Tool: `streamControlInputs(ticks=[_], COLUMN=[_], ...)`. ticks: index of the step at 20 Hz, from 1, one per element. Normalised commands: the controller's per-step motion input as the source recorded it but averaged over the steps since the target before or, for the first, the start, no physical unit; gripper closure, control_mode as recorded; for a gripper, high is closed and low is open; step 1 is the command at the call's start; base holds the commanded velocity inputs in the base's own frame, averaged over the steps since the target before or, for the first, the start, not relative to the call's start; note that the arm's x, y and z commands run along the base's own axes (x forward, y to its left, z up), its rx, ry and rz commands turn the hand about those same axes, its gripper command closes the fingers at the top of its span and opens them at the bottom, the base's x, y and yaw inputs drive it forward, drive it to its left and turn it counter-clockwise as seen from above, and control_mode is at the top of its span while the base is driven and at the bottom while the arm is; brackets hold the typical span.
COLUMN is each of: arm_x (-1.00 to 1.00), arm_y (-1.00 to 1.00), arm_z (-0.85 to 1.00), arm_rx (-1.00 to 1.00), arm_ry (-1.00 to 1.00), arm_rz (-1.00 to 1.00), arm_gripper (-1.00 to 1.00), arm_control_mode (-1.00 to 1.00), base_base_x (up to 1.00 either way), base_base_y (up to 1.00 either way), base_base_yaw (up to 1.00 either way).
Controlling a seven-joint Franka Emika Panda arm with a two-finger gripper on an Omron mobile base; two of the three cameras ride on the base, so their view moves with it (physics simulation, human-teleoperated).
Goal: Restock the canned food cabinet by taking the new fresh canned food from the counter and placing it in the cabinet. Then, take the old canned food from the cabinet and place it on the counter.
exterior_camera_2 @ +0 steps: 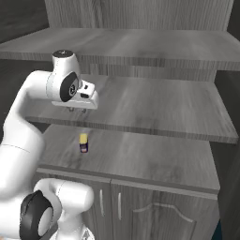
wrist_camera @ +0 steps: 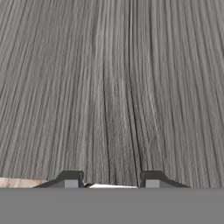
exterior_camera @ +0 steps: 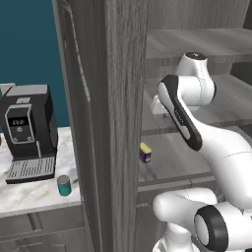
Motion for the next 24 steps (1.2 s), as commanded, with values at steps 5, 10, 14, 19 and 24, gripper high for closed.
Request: streamControlInputs(ticks=[5,10,14,19,24], arm_x=[-0.24,-0.66,-0.80,-0.80,-0.34], arm_y=[0.00,0.00,0.00,0.00,0.00], arm_z=[-0.01,-0.15,-0.20,-0.19,-0.21], arm_rx=[0.00,0.00,0.00,0.00,0.00], arm_ry=[-0.01,0.00,0.00,-0.05,-0.11], arm_rz=[0.00,0.00,0.00,0.00,0.00], arm_gripper=[-1.00,-1.00,-1.00,-1.00,-1.00], arm_control_mode=[-1.00,-1.00,-1.00,-1.00,-1.00], base_base_x=[0.00,0.00,0.00,0.00,0.00], base_base_y=[0.00,0.00,0.00,0.00,0.00], base_base_yaw=[0.00,0.00,0.00,0.00,0.00])
